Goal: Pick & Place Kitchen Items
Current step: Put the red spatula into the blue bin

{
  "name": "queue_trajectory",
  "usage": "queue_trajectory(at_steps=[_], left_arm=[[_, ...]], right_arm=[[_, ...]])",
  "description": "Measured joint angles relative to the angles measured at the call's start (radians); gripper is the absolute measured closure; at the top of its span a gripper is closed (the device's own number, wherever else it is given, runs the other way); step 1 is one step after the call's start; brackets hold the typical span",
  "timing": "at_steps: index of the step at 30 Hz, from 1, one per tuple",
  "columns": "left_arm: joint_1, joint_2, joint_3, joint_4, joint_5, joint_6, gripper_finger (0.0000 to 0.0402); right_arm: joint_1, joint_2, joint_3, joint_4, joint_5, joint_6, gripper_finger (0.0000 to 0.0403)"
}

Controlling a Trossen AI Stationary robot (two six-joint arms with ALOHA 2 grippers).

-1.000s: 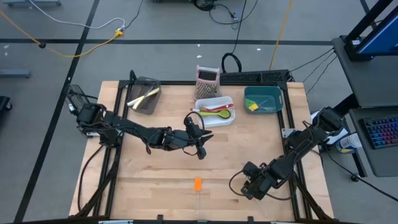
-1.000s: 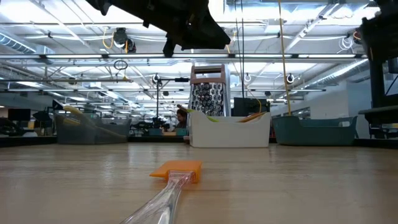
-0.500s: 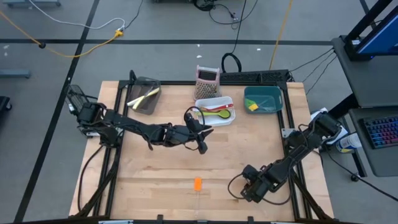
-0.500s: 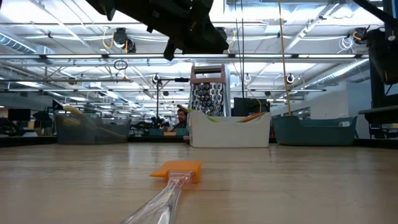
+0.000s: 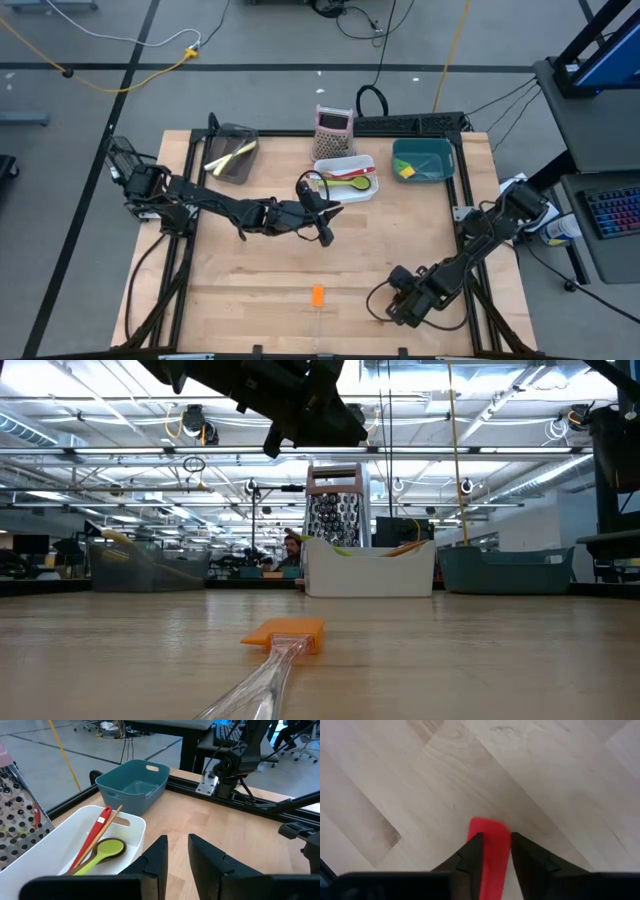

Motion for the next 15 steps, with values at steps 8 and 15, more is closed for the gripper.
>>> queue_trajectory(at_steps=[8,15], left_arm=[[0.000,0.000,0.000,-0.001,0.000,-0.003,0.0325],[0.000,0.000,0.000,-0.006,0.000,-0.005,0.0325]], right_arm=[[-0.001,0.001,0.000,0.031,0.011,-0.038,0.0383],[-0.001,0.002,0.000,0.038,0.006,-0.091,0.0402]])
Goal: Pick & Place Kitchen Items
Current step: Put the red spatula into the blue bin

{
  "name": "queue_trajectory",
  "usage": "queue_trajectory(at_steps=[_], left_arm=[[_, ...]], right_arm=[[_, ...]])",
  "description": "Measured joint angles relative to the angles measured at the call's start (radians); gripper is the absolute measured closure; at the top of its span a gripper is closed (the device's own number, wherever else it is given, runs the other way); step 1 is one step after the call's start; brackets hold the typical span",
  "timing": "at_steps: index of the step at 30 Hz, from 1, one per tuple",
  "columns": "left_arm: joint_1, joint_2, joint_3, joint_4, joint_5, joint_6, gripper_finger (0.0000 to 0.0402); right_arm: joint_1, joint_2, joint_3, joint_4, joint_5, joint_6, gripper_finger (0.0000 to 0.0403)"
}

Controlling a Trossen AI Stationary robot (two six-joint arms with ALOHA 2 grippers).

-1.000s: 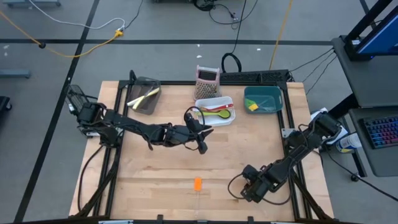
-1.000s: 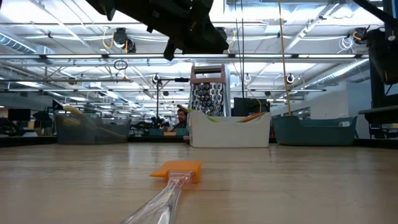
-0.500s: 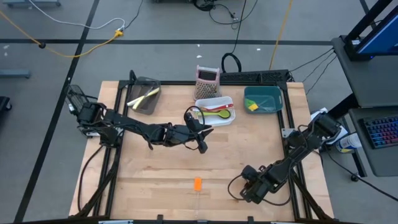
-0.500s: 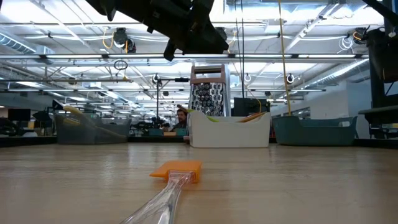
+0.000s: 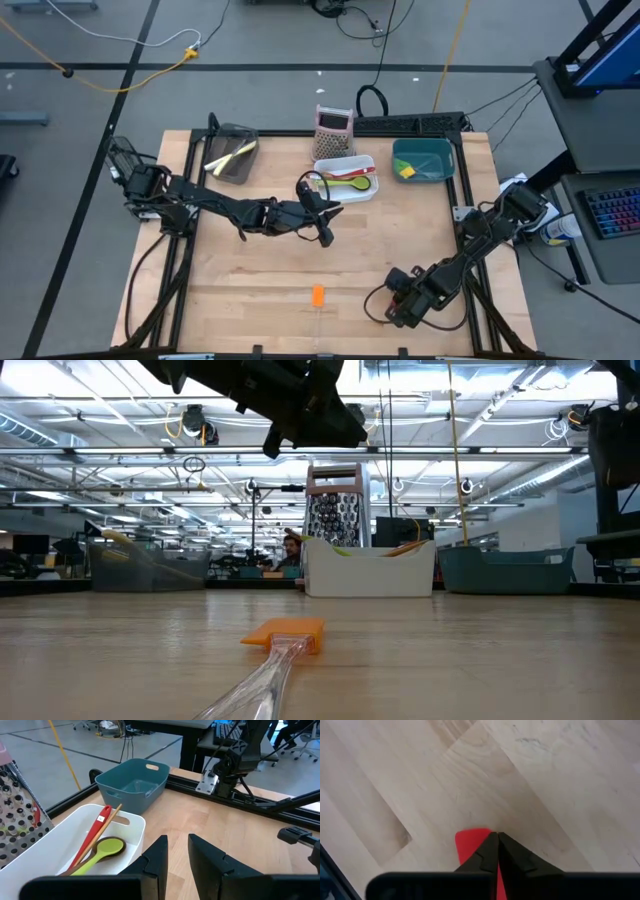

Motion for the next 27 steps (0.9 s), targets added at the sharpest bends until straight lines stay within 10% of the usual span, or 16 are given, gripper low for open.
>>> queue_trajectory(at_steps=[18,27], left_arm=[[0.000,0.000,0.000,0.000,0.000,-0.005,0.0325],[0.000,0.000,0.000,0.000,0.001,-0.024,0.0325]], right_arm=[[0.006,-0.071,-0.001,0.027,-0.032,-0.236,0.0398],[0.034,-0.072,-0.001,0.068,-0.028,-0.226,0.0296]])
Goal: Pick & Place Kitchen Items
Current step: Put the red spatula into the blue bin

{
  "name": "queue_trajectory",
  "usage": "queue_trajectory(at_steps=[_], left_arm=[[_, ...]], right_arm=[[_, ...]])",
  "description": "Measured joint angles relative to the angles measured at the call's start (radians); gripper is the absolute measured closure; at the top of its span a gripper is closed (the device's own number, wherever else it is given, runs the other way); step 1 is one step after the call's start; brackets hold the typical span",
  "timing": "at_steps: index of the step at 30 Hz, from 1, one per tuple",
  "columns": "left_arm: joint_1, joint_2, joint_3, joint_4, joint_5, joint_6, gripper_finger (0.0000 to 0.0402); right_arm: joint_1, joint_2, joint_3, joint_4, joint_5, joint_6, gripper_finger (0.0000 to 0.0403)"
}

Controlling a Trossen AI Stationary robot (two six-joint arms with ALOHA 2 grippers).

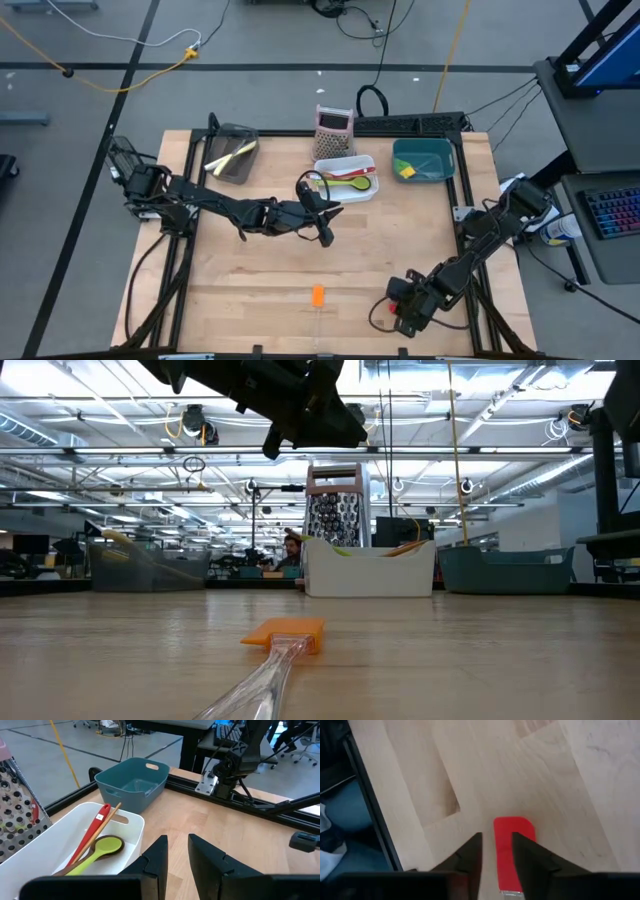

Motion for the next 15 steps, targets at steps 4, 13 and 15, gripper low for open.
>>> queue_trajectory(at_steps=[4,13,15], left_arm=[[0.000,0.000,0.000,0.000,0.000,-0.002,0.0325],[0.000,0.000,0.000,0.000,0.000,-0.023,0.0325],[0.000,0.000,0.000,0.000,0.000,-0.023,0.0325]], right_arm=[[0.041,0.012,0.000,0.007,0.063,-0.007,0.0242],[0.101,0.121,0.006,0.008,0.188,-0.184,0.0192],[0.105,0.142,0.006,0.011,0.233,-0.187,0.0193]])
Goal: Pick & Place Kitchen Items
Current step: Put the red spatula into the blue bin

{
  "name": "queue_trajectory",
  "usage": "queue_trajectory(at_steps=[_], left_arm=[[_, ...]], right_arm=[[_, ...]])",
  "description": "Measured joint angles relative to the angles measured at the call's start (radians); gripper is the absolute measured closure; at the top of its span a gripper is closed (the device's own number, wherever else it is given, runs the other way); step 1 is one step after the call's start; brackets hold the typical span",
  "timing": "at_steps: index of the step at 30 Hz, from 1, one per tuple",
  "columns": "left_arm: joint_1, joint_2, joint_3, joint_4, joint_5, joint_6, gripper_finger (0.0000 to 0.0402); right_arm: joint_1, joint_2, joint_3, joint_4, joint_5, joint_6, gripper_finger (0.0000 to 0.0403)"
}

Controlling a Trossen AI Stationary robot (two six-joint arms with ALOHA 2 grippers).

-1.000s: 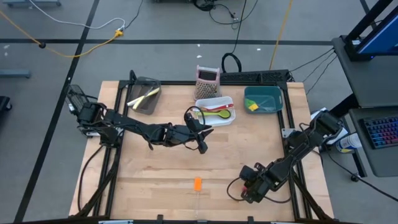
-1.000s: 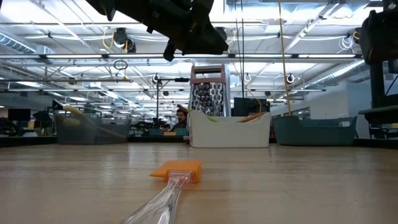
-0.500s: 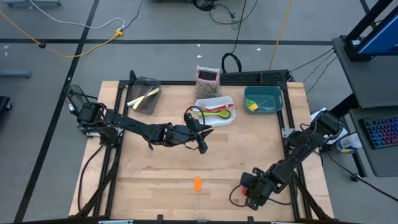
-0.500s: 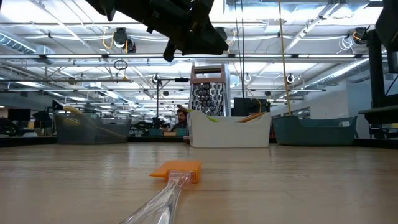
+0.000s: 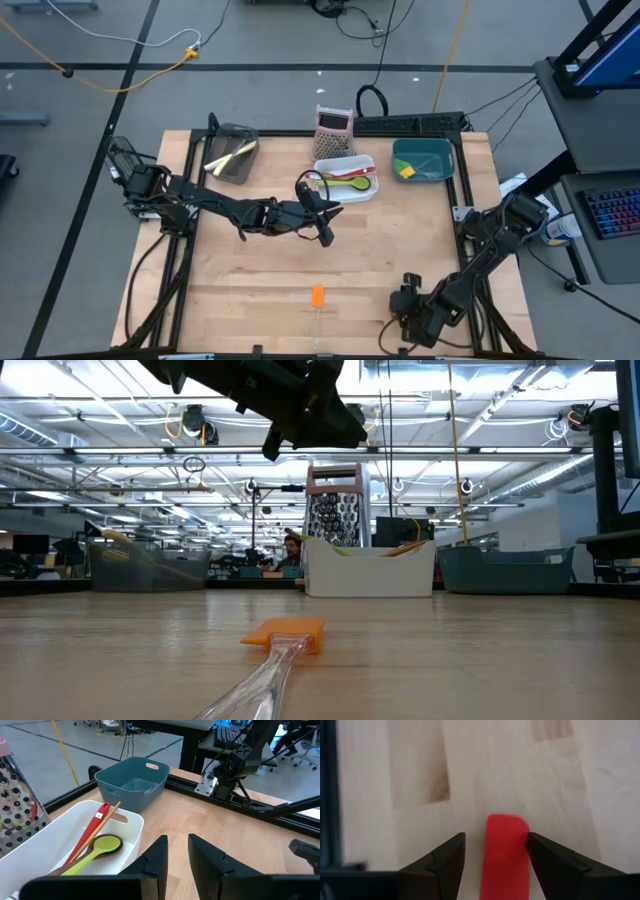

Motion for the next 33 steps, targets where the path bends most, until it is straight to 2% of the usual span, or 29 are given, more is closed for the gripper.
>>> queue_trajectory(at_steps=[8,20,26,33], left_arm=[[0.000,0.000,0.000,-0.002,0.000,-0.032,0.0325],[-0.021,0.000,0.000,-0.008,0.000,-0.033,0.0325],[-0.027,0.000,0.000,-0.008,0.001,-0.034,0.0325],[-0.029,0.000,0.000,-0.008,0.001,-0.052,0.0325]], right_arm=[[0.012,0.061,-0.001,-0.020,0.069,-0.041,0.0225],[0.023,0.085,-0.002,-0.100,-0.007,-0.040,0.0386],[0.012,0.066,-0.004,-0.093,0.013,-0.041,0.0386],[-0.033,-0.061,-0.011,-0.123,0.099,-0.092,0.0393]])
